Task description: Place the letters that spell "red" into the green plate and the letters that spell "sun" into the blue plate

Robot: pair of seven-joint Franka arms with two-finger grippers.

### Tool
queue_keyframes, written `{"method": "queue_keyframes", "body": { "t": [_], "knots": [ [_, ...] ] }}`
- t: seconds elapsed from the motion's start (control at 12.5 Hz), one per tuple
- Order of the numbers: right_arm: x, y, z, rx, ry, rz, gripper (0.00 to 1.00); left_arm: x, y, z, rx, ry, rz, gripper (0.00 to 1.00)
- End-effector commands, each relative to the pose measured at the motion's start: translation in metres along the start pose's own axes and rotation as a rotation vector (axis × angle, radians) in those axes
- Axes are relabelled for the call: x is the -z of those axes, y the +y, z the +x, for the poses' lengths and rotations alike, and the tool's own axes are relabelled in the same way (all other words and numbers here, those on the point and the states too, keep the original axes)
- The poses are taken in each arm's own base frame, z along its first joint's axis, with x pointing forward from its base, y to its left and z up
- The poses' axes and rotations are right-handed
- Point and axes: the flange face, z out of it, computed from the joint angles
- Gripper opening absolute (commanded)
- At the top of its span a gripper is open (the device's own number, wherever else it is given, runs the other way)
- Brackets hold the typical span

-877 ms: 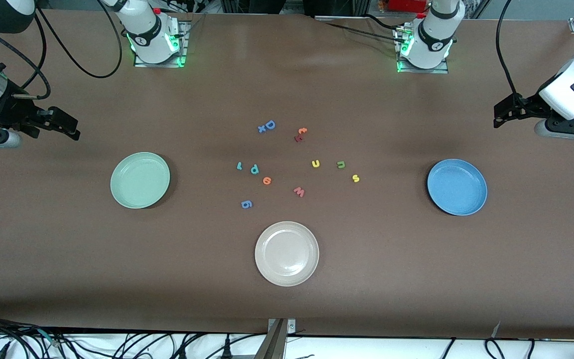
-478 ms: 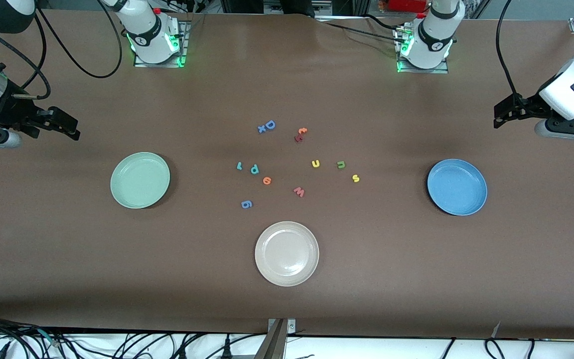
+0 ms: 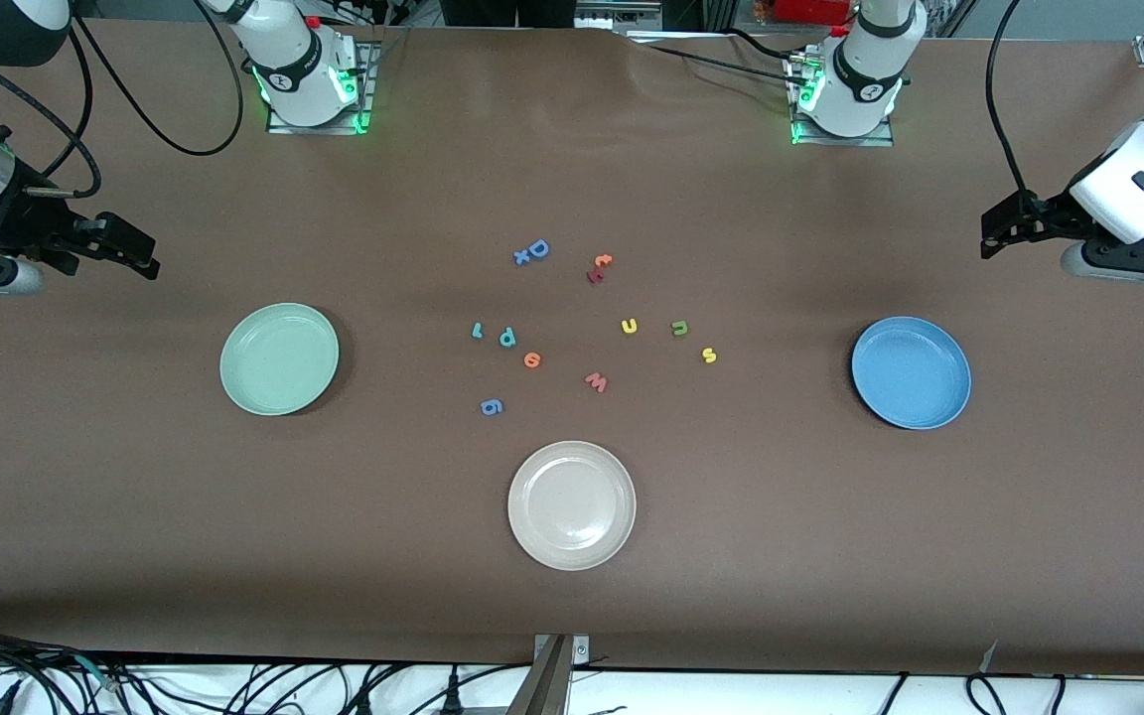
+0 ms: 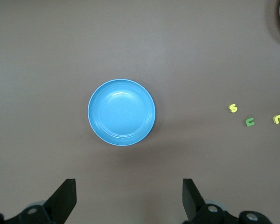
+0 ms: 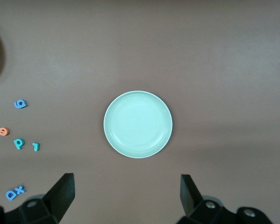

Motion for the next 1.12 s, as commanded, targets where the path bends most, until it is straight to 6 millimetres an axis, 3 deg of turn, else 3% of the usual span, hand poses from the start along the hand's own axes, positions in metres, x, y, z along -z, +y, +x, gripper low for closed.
{"method": "queue_keyframes", "body": {
  "t": [0.0, 1.04],
  "knots": [
    [0.003, -0.0008, -0.004, 0.014, 0.0, -0.02, 1.0, 0.0048, -0.0022, 0.0025, -0.004, 0.011, -0.02, 1.0],
    [0.0029, -0.001, -0.0035, 0.012, 0.002, -0.037, 1.0, 0.0049, 0.001, 0.0028, -0.008, 0.011, -0.018, 1.0]
  ]
}}
